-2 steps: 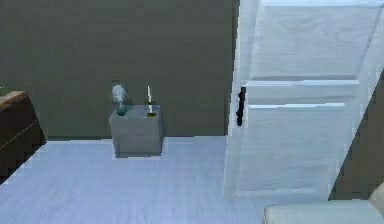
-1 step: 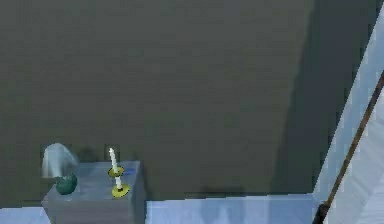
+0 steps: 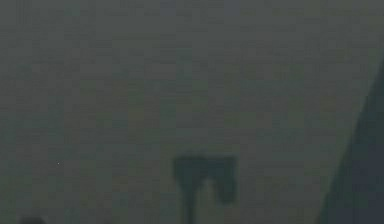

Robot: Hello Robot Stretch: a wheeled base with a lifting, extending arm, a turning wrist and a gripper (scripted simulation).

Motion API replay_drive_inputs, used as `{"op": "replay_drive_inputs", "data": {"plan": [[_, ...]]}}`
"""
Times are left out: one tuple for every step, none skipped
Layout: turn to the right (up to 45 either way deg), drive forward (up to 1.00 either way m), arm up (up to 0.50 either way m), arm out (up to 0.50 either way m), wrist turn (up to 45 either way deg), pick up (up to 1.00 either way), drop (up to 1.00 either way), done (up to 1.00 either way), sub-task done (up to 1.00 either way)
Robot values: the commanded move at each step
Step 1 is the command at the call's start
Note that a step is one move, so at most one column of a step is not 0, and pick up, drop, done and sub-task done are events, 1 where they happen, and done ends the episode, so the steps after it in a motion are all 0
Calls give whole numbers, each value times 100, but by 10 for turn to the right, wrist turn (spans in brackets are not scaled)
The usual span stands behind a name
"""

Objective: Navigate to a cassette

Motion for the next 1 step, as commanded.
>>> {"op": "replay_drive_inputs", "data": {"plan": [[210,0,0,0,0,0,0,0,0]]}}
